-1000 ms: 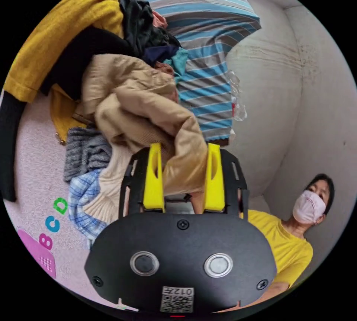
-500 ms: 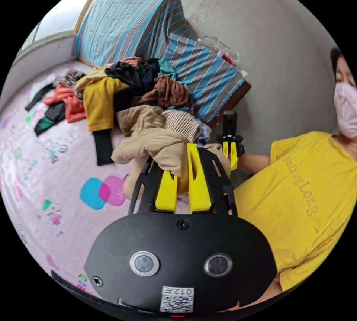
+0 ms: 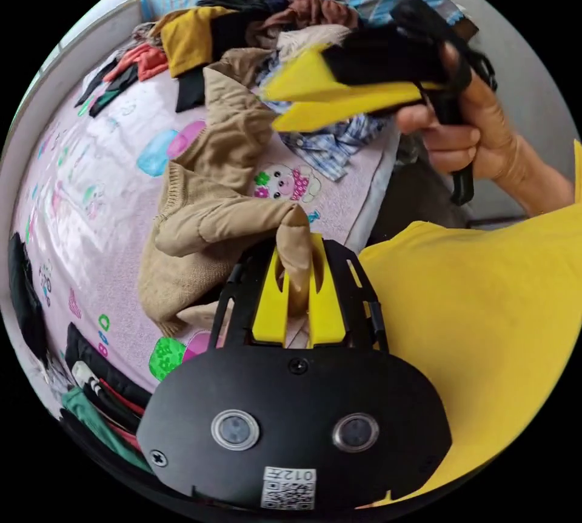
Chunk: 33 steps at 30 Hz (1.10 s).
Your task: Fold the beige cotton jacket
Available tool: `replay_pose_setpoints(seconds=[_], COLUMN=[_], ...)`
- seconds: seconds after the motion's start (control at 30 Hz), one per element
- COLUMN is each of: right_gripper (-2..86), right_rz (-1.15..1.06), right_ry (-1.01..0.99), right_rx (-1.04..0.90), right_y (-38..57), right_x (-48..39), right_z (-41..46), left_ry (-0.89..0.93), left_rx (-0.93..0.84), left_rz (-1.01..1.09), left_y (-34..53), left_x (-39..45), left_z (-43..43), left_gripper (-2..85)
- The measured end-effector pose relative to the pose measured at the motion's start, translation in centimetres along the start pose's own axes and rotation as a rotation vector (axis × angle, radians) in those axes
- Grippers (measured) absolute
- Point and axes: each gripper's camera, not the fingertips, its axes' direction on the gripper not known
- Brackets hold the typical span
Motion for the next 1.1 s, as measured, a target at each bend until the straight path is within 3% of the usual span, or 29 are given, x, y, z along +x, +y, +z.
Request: replay_pose_setpoints(seconds=[0.1, 0.23, 0.47, 0.6, 0.7, 0.77, 0.83, 0.9, 1.0, 1.1], right_gripper=[12.7, 13.3, 12.2, 4.4, 2.7, 2.1, 1.5, 1.1, 0.6, 0.3], right_rz=[-0.053, -0.120, -0.082, -0.099, 0.021, 0.104, 0.182, 0.213, 0.176, 0.139], right_ry=[0.262, 0.468, 0.453, 0.554, 0.393, 0.251, 0.030, -0.062, -0.058, 0.046], right_rx=[-0.089, -0.204, -0.239, -0.254, -0.126, 0.005, 0.174, 0.267, 0.331, 0.335], right_y=[0.0, 1.2, 1.3, 1.3, 2.0, 3.2, 5.9, 8.3, 12.1, 15.1], right_x=[-2.9, -5.8, -7.6, -8.5, -7.5, -6.4, -4.9, -4.2, -4.4, -4.9], right_z=[3.7, 7.9, 10.7, 11.1, 8.1, 5.3, 1.2, -2.0, -7.4, -11.8], left_ry=[-0.168, -0.295, -0.351, -0.360, -0.243, -0.077, 0.228, 0.353, 0.214, 0.029], left_rx=[-0.003, 0.011, 0.005, -0.008, 0.033, 0.084, 0.201, 0.283, 0.312, 0.218], left_rz=[0.141, 0.235, 0.307, 0.336, 0.230, 0.125, 0.000, -0.075, -0.073, 0.134], left_y=[-1.2, -1.6, -2.0, -2.5, -2.6, -2.4, -1.5, -1.1, -2.8, -8.8], left_x=[4.8, 8.1, 10.7, 11.3, 8.9, 6.0, 1.2, -2.5, -5.9, -5.5], left_z=[1.3, 1.6, 1.3, 1.0, -1.1, -3.2, -6.0, -7.4, -9.8, -11.0], left_gripper=[7.6, 7.8, 7.8, 7.9, 7.2, 6.4, 5.5, 4.8, 4.3, 4.7])
